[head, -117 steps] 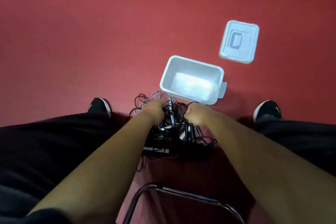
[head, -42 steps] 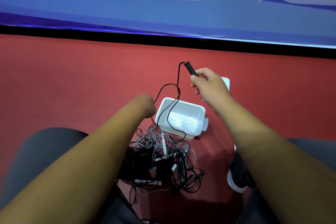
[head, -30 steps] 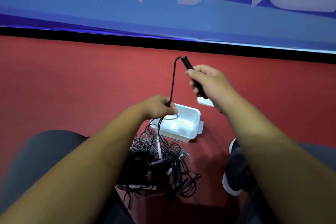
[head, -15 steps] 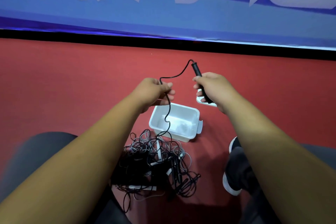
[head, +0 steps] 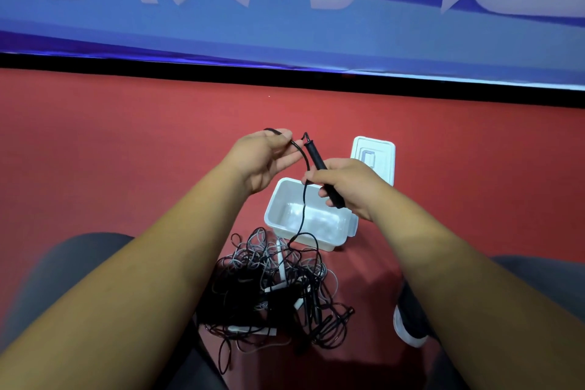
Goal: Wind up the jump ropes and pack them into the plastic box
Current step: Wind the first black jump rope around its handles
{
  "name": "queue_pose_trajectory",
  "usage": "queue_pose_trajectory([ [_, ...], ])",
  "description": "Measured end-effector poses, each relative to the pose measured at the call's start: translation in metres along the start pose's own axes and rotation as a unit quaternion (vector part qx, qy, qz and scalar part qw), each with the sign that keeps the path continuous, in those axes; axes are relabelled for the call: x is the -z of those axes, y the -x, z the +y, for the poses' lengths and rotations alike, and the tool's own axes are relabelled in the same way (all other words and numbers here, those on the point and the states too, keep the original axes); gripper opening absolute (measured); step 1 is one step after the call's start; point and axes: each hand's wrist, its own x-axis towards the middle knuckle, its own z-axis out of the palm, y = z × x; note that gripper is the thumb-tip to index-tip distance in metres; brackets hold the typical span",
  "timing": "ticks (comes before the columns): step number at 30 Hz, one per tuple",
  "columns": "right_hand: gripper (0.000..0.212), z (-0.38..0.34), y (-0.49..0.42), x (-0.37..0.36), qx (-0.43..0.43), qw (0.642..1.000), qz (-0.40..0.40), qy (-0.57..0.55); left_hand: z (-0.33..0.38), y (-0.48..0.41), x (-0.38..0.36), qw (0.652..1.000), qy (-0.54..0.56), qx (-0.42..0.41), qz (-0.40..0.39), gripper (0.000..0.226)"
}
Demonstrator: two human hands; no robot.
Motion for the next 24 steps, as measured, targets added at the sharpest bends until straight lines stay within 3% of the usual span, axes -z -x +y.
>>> queue_pose_trajectory([
  [4,0.019,-0.008,0.003,-0.001,0.016,0.999,0.023,0.017,0.000,-0.008,0.006,1.000,-0.012,-0.001,0.013,0.018],
  [8,0.018,-0.021,0.004,-0.001,0.028,0.996,0.080,-0.009,-0.006,-0.013,0.012,0.980,-0.199,0.027,0.007,0.026],
  [10,0.019,-0.031,0.007,0.001,0.042,0.994,0.098,-0.027,-0.014,-0.010,0.014,0.945,-0.319,0.047,-0.050,0.022],
  [13,0.019,-0.047,0.010,0.005,0.057,0.988,0.120,-0.073,-0.030,-0.002,0.013,0.856,-0.484,0.050,-0.174,0.035],
  [17,0.026,-0.062,0.012,0.014,0.071,0.975,0.127,-0.165,-0.047,0.005,0.012,0.798,-0.562,0.024,-0.218,0.017],
  [19,0.027,-0.063,0.011,0.021,0.081,0.973,0.136,-0.170,-0.046,0.005,0.010,0.811,-0.548,0.023,-0.204,0.009],
  [24,0.017,-0.040,-0.003,0.031,0.023,0.983,0.172,-0.056,-0.023,0.007,-0.007,0.922,-0.367,0.033,-0.118,0.012],
])
